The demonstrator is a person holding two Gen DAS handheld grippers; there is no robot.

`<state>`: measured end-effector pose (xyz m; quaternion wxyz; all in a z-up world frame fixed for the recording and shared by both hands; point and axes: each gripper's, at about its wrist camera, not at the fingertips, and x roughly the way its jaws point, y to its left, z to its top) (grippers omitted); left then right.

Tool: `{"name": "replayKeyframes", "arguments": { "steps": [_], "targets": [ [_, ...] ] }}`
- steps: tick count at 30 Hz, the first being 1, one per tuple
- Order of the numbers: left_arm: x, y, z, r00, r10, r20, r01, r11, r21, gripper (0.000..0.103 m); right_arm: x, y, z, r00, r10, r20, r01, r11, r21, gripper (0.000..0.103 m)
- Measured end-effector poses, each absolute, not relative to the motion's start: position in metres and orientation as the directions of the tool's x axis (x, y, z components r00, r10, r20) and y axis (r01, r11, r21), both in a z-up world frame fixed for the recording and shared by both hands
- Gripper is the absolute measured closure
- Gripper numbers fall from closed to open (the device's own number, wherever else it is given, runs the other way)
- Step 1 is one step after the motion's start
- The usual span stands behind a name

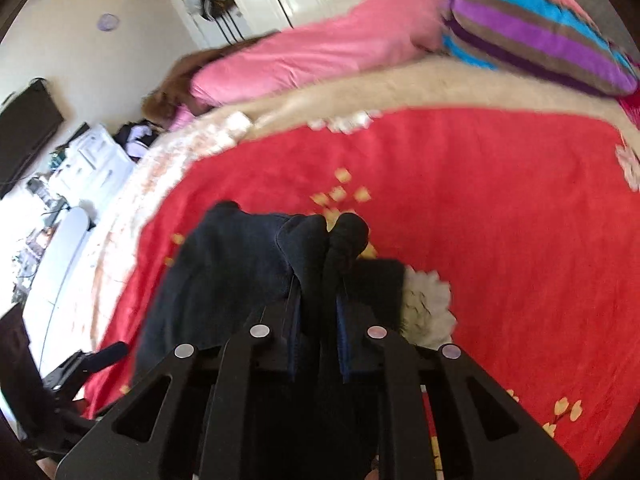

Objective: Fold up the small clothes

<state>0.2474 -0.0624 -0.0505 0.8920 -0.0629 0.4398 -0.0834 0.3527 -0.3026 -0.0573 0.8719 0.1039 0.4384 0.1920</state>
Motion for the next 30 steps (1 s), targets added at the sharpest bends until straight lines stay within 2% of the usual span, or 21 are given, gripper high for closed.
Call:
{"name": "replayKeyframes", "arguments": {
  "steps": [6, 10, 13, 15, 24, 30],
  "targets": [
    [0.248, -0.063, -0.064, 0.573, -0.208, -0.793, 0.09, 0.978, -0.191, 0.016, 0.352, -0.288, -0.085, 0.554, 0.336, -0.762, -0.243, 0.94, 0.237, 0.086],
    [0.248, -0.061, -0.066, 0.571, -0.203, -0.795, 0.086, 0.978, -0.187, 0.015, 0.342, -0.292, -0.073, 0.588, 0.299, -0.751, -0.225, 0.953, 0.203, 0.073],
    [0.248, -0.059, -0.065, 0.574, -0.2, -0.794, 0.082, 0.979, -0.187, 0.015, 0.326, -0.307, -0.062, 0.611, 0.315, -0.726, -0.199, 0.949, 0.244, 0.064],
    [0.248, -0.059, -0.065, 0.574, -0.201, -0.794, 0.081, 0.978, -0.19, 0.015, 0.312, -0.315, -0.056, 0.619, 0.335, -0.711, -0.195, 0.942, 0.274, 0.061],
    [0.244, -0.053, -0.064, 0.574, -0.193, -0.796, 0.07, 0.98, -0.187, 0.015, 0.245, -0.333, -0.044, 0.542, 0.517, -0.663, -0.266, 0.854, 0.448, 0.06],
    [0.243, -0.054, -0.065, 0.57, -0.186, -0.8, 0.068, 0.981, -0.179, 0.015, 0.244, -0.307, -0.059, 0.481, 0.538, -0.692, -0.299, 0.843, 0.448, 0.06]
  ]
}}
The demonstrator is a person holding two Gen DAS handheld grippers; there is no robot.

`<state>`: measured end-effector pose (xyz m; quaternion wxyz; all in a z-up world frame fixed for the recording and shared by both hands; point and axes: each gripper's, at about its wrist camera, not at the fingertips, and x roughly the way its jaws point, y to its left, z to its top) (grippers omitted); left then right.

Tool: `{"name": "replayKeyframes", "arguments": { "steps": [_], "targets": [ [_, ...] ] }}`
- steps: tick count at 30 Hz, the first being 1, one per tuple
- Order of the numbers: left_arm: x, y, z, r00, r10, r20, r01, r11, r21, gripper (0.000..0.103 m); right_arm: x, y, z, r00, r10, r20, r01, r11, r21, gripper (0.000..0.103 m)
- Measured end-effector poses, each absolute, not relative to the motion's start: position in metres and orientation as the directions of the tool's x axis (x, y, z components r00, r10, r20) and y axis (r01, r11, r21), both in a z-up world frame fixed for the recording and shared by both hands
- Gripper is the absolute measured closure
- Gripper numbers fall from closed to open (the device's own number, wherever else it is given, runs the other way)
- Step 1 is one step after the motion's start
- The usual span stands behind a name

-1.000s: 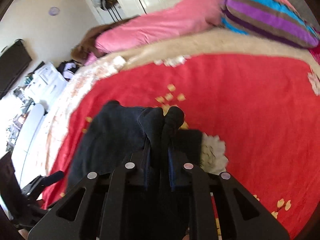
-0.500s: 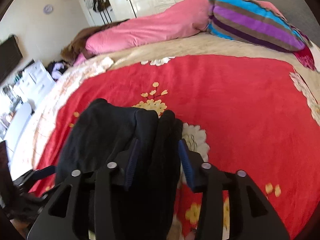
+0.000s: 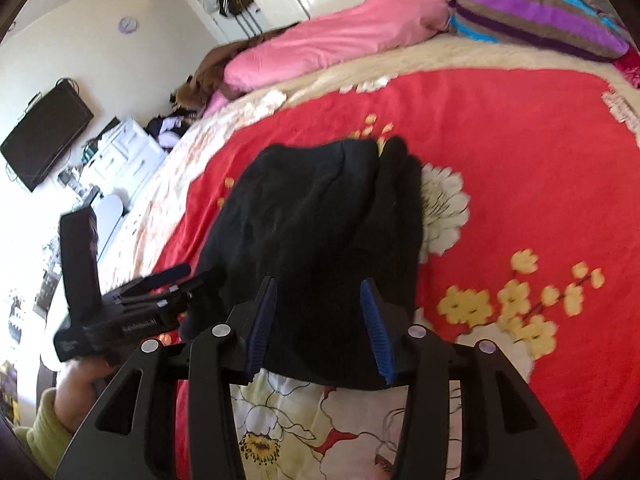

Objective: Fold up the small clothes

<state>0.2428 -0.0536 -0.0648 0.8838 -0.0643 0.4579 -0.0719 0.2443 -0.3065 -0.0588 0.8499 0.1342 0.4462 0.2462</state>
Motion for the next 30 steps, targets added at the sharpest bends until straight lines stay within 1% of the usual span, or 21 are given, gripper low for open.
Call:
{"name": "replayKeyframes", "arguments": {
  "steps": [1, 2, 3, 4, 8, 11, 16, 18, 20, 24, 27, 30],
  "targets": [
    [0.243, -0.054, -0.065, 0.57, -0.185, -0.8, 0.068, 0.981, -0.179, 0.015, 0.245, -0.305, -0.063, 0.47, 0.543, -0.696, -0.302, 0.84, 0.452, 0.061],
    [0.243, -0.054, -0.065, 0.569, -0.185, -0.801, 0.067, 0.982, -0.179, 0.015, 0.245, -0.302, -0.068, 0.447, 0.555, -0.701, -0.309, 0.832, 0.461, 0.065],
    [0.242, -0.054, -0.066, 0.569, -0.185, -0.801, 0.067, 0.982, -0.179, 0.015, 0.246, -0.3, -0.071, 0.429, 0.566, -0.704, -0.316, 0.824, 0.47, 0.089],
    [0.242, -0.055, -0.065, 0.569, -0.186, -0.801, 0.069, 0.981, -0.179, 0.015, 0.246, -0.3, -0.074, 0.423, 0.559, -0.713, -0.308, 0.829, 0.467, 0.09],
    [0.241, -0.057, -0.062, 0.572, -0.191, -0.798, 0.08, 0.981, -0.178, 0.015, 0.244, -0.31, -0.068, 0.435, 0.555, -0.709, -0.276, 0.831, 0.482, 0.091],
    [0.24, -0.059, -0.059, 0.575, -0.2, -0.793, 0.093, 0.979, -0.18, 0.015, 0.244, -0.31, -0.067, 0.434, 0.497, -0.752, -0.266, 0.868, 0.42, 0.091],
    [0.241, -0.06, -0.073, 0.548, -0.204, -0.811, 0.088, 0.979, -0.186, 0.012, 0.247, -0.304, -0.093, 0.402, 0.448, -0.799, -0.246, 0.893, 0.377, 0.09],
    [0.242, -0.061, -0.074, 0.546, -0.209, -0.811, 0.086, 0.977, -0.195, 0.012, 0.248, -0.305, -0.097, 0.399, 0.444, -0.802, -0.244, 0.895, 0.374, 0.09],
    [0.242, -0.062, -0.073, 0.55, -0.202, -0.81, 0.091, 0.979, -0.182, 0.012, 0.247, -0.304, -0.097, 0.406, 0.432, -0.805, -0.249, 0.9, 0.358, 0.086],
    [0.242, -0.061, -0.075, 0.546, -0.208, -0.811, 0.086, 0.977, -0.193, 0.012, 0.245, -0.299, -0.098, 0.423, 0.402, -0.812, -0.268, 0.911, 0.312, 0.084],
    [0.242, -0.061, -0.074, 0.548, -0.206, -0.811, 0.087, 0.978, -0.189, 0.012, 0.245, -0.298, -0.097, 0.433, 0.385, -0.815, -0.272, 0.918, 0.289, 0.078],
    [0.242, -0.061, -0.074, 0.548, -0.207, -0.811, 0.085, 0.978, -0.192, 0.012, 0.247, -0.302, -0.096, 0.432, 0.397, -0.81, -0.268, 0.914, 0.305, 0.076]
  ]
}}
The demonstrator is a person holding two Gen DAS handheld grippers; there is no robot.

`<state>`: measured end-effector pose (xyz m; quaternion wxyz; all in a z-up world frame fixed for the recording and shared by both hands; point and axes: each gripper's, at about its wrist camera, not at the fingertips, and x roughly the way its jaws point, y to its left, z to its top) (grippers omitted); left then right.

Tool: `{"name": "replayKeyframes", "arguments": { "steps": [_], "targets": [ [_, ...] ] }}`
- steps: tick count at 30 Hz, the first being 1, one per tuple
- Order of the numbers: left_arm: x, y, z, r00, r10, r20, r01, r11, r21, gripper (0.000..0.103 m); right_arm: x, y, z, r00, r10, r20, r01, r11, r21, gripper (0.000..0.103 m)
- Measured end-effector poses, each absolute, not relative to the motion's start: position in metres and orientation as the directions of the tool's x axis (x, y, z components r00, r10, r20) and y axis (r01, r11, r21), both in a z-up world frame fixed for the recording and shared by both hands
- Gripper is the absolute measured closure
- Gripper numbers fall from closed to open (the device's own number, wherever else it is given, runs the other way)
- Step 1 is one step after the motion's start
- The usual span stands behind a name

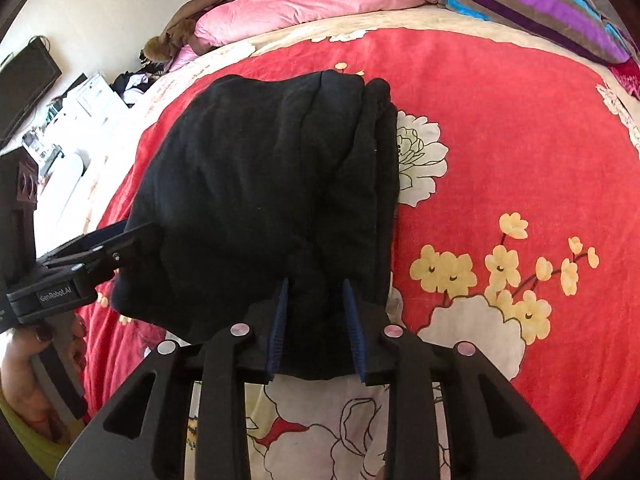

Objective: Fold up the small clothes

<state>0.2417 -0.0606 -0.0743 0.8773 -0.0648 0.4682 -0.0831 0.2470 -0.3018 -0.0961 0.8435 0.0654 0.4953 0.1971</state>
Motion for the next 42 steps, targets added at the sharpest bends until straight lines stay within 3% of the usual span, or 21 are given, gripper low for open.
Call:
{"name": "replayKeyframes", "arguments": {
  "steps": [10, 11, 12, 18, 23, 28, 42],
  "targets": [
    [0.243, -0.058, -0.071, 0.552, -0.206, -0.808, 0.081, 0.978, -0.194, 0.012, 0.246, -0.308, -0.087, 0.457, 0.419, -0.784, -0.278, 0.905, 0.321, 0.062],
    [0.244, -0.057, -0.07, 0.553, -0.205, -0.808, 0.081, 0.978, -0.192, 0.012, 0.246, -0.308, -0.086, 0.466, 0.404, -0.787, -0.274, 0.912, 0.305, 0.057],
    [0.243, -0.057, -0.071, 0.553, -0.204, -0.808, 0.081, 0.978, -0.192, 0.012, 0.246, -0.308, -0.085, 0.475, 0.384, -0.792, -0.269, 0.92, 0.285, 0.046],
    [0.243, -0.057, -0.07, 0.554, -0.202, -0.808, 0.081, 0.979, -0.189, 0.012, 0.244, -0.314, -0.085, 0.488, 0.379, -0.786, -0.254, 0.924, 0.287, 0.04],
    [0.242, -0.057, -0.067, 0.56, -0.199, -0.804, 0.082, 0.979, -0.185, 0.012, 0.242, -0.319, -0.077, 0.514, 0.368, -0.775, -0.238, 0.929, 0.283, 0.028],
    [0.238, -0.054, -0.051, 0.588, -0.183, -0.788, 0.082, 0.983, -0.167, 0.009, 0.239, -0.328, -0.063, 0.581, 0.304, -0.755, -0.184, 0.953, 0.242, 0.007],
    [0.213, -0.056, -0.018, 0.647, -0.083, -0.758, 0.059, 0.996, -0.059, 0.009, 0.21, -0.342, -0.026, 0.709, 0.262, -0.655, -0.143, 0.963, 0.23, 0.004]
  ]
}}
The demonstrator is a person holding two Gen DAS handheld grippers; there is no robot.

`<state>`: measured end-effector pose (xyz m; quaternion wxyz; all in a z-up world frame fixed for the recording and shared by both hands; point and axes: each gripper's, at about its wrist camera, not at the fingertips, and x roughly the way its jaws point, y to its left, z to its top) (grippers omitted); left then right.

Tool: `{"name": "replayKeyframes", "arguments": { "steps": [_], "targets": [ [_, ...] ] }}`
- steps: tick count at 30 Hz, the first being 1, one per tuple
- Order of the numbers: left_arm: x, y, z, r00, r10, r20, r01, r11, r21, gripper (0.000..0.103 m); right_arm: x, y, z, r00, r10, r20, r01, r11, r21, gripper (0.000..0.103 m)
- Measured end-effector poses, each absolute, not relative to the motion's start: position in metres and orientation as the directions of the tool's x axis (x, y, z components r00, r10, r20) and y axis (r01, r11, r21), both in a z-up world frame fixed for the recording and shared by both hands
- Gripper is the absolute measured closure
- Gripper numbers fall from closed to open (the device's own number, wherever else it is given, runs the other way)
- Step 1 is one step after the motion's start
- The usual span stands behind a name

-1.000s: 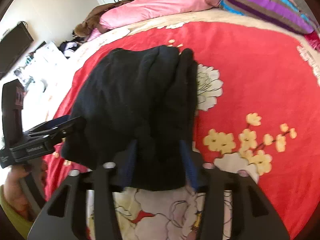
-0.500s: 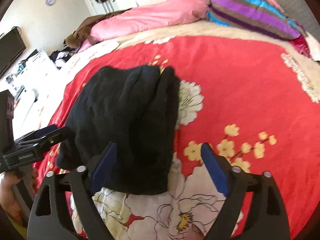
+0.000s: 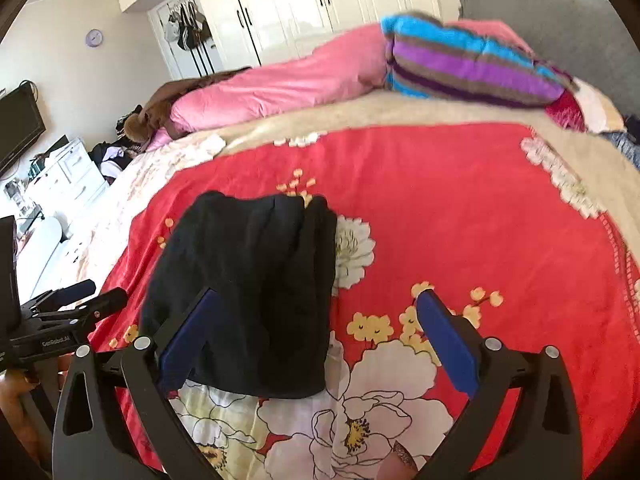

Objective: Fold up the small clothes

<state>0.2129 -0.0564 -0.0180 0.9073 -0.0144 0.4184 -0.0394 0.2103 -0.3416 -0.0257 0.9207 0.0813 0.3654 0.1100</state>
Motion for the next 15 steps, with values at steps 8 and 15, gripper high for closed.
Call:
{"name": "replayKeyframes", "arguments": {
  "steps": [8, 15],
  "targets": [
    [0.186, -0.057, 0.015, 0.718, -0.074, -0.692, 0.059, 0.997, -0.045, 0.009, 0.179, -0.331, 0.004, 0.753, 0.249, -0.609, -0.173, 0.968, 0.183, 0.004],
    [0.159, -0.055, 0.031, 0.741, -0.073, -0.667, 0.058, 0.997, -0.044, 0.009, 0.148, -0.32, 0.011, 0.745, 0.267, -0.611, -0.197, 0.963, 0.181, 0.004]
  ]
}}
